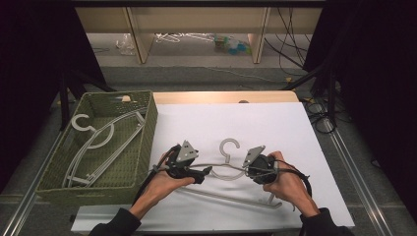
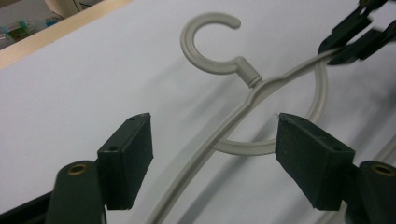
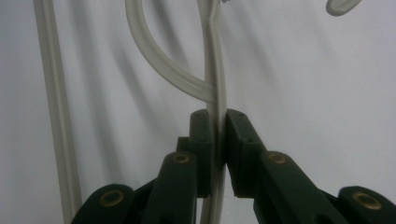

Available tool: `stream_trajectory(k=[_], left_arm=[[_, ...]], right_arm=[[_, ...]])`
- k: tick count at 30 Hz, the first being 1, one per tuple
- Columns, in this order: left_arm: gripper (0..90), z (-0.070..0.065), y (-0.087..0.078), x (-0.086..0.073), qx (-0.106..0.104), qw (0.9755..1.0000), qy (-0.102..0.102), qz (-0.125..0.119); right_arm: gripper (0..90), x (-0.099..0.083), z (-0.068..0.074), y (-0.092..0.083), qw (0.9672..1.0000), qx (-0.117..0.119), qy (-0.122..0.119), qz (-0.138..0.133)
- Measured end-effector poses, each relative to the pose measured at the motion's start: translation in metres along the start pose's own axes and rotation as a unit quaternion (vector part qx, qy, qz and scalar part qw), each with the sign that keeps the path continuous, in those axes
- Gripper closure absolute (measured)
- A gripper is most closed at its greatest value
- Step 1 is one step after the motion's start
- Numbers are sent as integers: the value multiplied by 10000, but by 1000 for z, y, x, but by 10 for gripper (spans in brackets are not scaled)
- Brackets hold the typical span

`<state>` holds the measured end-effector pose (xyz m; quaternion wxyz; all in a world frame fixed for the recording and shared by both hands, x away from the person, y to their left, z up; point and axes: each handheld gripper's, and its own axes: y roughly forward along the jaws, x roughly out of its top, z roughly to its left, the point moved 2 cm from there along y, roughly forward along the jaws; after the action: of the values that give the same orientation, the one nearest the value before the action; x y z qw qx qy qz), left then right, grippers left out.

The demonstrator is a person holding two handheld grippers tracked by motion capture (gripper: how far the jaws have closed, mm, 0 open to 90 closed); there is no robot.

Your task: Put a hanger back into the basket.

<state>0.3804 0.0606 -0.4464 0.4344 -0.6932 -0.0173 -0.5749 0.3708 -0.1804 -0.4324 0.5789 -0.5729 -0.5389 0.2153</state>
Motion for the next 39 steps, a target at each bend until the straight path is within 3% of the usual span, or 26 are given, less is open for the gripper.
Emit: stream_trajectory(k=[5,6,8,11,20,22,26,27,29,31,32,33,34,39], left_arm=[[298,1,8,0,-73,9998,-4,168],[321,1,11,-1,-231,9995,-19,224],[329,3,12,-1,-229,9994,20,249],[334,3,14,-1,-424,9985,50,339],[476,-2,21,0,-675,9959,253,538],[531,-5,24,1,-733,9940,498,644],[636,-8,26,1,-845,9926,610,630],[683,-10,25,2,-852,9910,790,671],[700,-11,22,3,-822,9898,937,693],[714,-13,20,5,-807,9890,1015,710],[722,-13,19,6,-797,9871,1144,782],[729,-13,19,6,-797,9871,1144,782],[740,-17,15,8,-733,9856,1300,792],[797,-25,9,12,-845,9832,1400,814]], right_arm=[[817,4,5,-5,9997,-10,-223,-32],[817,6,8,-7,9995,-10,-325,-51],[817,8,10,-8,9993,0,-380,-57],[817,11,11,-10,9983,-65,-585,-52],[817,14,14,-12,9977,-85,-675,-83],[816,14,17,-13,9982,-38,-585,-122],[816,15,17,-13,9978,-3,-636,-164],[816,15,17,-13,9975,-16,-683,-157],[816,15,17,-13,9975,-6,-688,-185],[815,14,14,-14,9962,-101,-849,-178],[813,15,14,-14,9961,-110,-860,-184],[813,15,14,-14,9961,-110,-860,-184],[805,14,13,-13,9955,-124,-918,-184],[725,14,9,-13,9958,-302,-810,-290]])
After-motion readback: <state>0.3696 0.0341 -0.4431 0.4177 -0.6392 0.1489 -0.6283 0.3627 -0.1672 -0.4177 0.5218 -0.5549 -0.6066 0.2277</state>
